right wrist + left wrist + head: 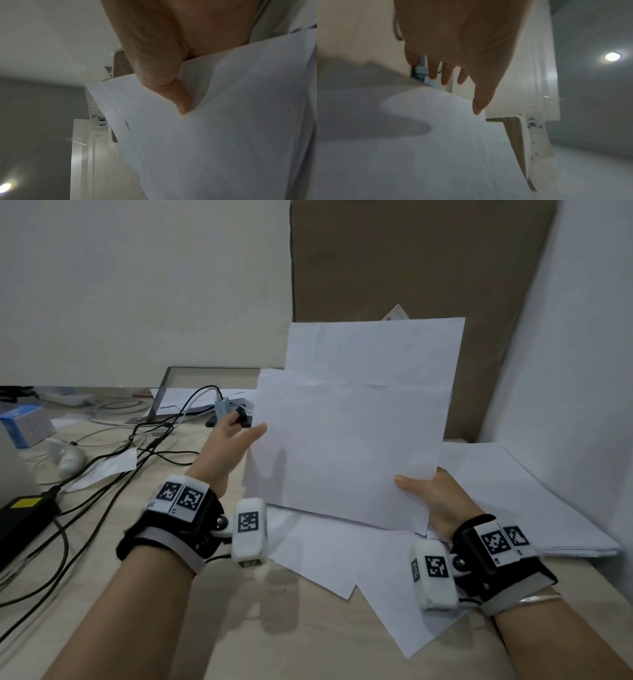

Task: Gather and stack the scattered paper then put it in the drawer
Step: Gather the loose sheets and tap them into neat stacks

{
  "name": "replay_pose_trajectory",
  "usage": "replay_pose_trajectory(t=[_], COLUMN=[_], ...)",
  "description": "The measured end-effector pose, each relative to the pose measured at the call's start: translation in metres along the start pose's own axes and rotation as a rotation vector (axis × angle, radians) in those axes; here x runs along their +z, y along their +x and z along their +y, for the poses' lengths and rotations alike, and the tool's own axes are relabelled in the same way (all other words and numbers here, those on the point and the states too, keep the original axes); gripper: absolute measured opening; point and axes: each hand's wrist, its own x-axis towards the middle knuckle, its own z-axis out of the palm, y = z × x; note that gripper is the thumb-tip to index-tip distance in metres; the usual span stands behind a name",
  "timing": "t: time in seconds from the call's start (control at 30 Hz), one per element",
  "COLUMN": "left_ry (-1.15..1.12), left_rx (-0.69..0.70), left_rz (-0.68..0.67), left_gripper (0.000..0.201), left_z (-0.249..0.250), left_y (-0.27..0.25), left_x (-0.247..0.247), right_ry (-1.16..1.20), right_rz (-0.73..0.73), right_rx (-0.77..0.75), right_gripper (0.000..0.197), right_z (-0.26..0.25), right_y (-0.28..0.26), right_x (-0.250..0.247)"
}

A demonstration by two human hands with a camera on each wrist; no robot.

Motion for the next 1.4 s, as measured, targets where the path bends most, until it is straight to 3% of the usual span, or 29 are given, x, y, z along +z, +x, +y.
replay_pose_trajectory(t=[0.2, 0.3, 0.37, 0.47, 0.57, 0.67, 0.77, 0.87, 1.03, 1.23, 1.4], left_ry=[0.281, 0.567, 0.789, 1.042, 1.155, 1.158, 1.088, 1.023, 0.962, 0.900, 0.660], left_rx=[0.434, 0.707, 0.801, 0.776, 0.710, 0.699, 0.752, 0.759, 0.799, 0.872, 0.877], left_rz=[0.059, 0.124, 0.142, 0.111, 0.073, 0.019, -0.007, -0.005, 0.133, 0.300, 0.494], left_gripper=[0.065, 0.060, 0.056, 0.053, 0.050, 0.041, 0.018, 0.015, 0.017, 0.017, 0.009], left_z=[0.081, 0.111, 0.126, 0.142, 0.153, 0.158, 0.160, 0.160, 0.167, 0.187, 0.206], left_y=[-0.007, -0.003, 0.003, 0.008, 0.011, 0.015, 0.013, 0.009, 0.003, -0.003, -0.014], left_x=[0.026, 0.049, 0.062, 0.079, 0.089, 0.092, 0.093, 0.093, 0.092, 0.086, 0.072], right_ry=[0.016, 0.010, 0.010, 0.014, -0.010, -0.022, -0.035, -0.029, -0.054, -0.035, -0.138], right_rz=[-0.022, -0.022, -0.027, -0.044, -0.056, -0.063, -0.061, -0.071, -0.081, -0.043, 0.017], right_rx=[-0.026, -0.046, -0.054, -0.050, -0.060, -0.072, -0.080, -0.073, -0.059, -0.004, -0.012], right_gripper=[0.020, 0.020, 0.020, 0.027, 0.025, 0.019, 0.024, 0.023, 0.035, 0.034, 0.016], right_z=[-0.004, -0.005, -0.005, -0.004, -0.004, -0.006, -0.006, -0.007, -0.005, 0.000, 0.002], right_y=[-0.008, -0.011, -0.012, -0.012, -0.011, -0.011, -0.010, -0.010, -0.008, -0.006, -0.002], right_x=[0.003, 0.004, 0.004, 0.003, 0.002, 0.001, -0.001, -0.001, -0.002, 0.000, -0.003])
